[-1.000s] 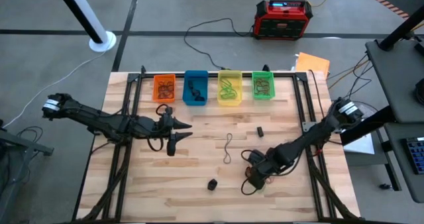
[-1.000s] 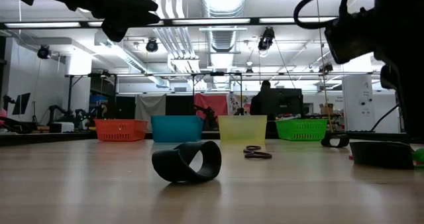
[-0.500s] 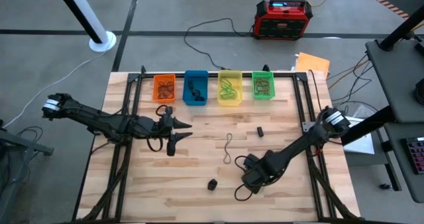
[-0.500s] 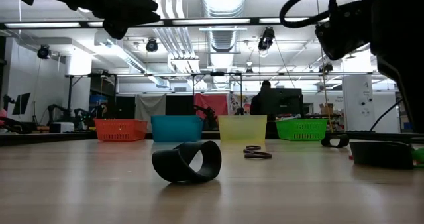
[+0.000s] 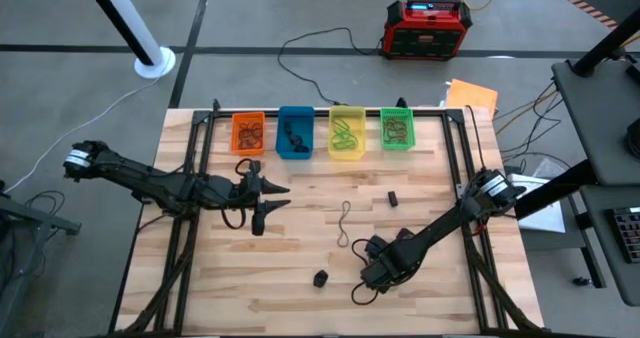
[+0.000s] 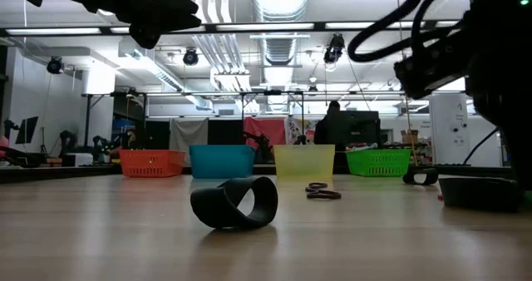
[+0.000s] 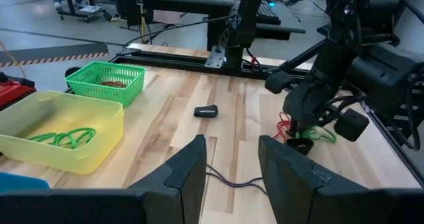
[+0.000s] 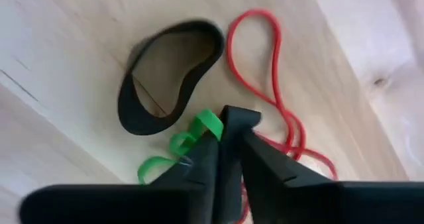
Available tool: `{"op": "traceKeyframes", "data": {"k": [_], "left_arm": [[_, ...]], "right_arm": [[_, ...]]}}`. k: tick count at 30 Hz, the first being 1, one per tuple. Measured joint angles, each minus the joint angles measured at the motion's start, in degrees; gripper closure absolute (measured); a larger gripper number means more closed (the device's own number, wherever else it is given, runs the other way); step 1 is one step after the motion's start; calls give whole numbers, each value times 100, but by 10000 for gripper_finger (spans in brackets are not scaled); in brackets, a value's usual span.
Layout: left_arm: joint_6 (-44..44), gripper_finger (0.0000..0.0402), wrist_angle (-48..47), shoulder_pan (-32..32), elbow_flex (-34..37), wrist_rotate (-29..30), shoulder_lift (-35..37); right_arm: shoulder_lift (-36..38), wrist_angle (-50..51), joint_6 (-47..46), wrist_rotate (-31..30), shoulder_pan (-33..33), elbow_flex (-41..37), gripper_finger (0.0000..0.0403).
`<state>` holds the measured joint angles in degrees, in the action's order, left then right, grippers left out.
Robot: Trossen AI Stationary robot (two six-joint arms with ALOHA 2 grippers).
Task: Sort rubber bands into baskets
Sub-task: Put the black rubber band into the blue bin
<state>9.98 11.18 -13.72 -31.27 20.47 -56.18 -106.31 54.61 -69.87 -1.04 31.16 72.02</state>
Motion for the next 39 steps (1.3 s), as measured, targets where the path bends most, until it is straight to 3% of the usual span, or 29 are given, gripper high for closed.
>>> {"op": "traceKeyframes", "data": {"k": [5,15,20,27,33,39], "left_arm": [[18,278,-2,-8,0,-1,0],[127,278,-3,-37,0,-2,0],[129,278,-3,-37,0,-2,0],[131,278,-7,-49,2,-2,0],[131,278,-7,-90,14,-4,0],[131,278,-9,-92,33,-4,0]], "right_arm": [[193,193,180,-140,-7,198,388],[376,418,553,-991,-7,590,393],[390,418,704,-1099,-7,592,389],[390,431,530,-1128,-4,549,335],[390,803,176,-1613,-7,549,276],[390,1045,81,-1656,-4,547,245]]}}
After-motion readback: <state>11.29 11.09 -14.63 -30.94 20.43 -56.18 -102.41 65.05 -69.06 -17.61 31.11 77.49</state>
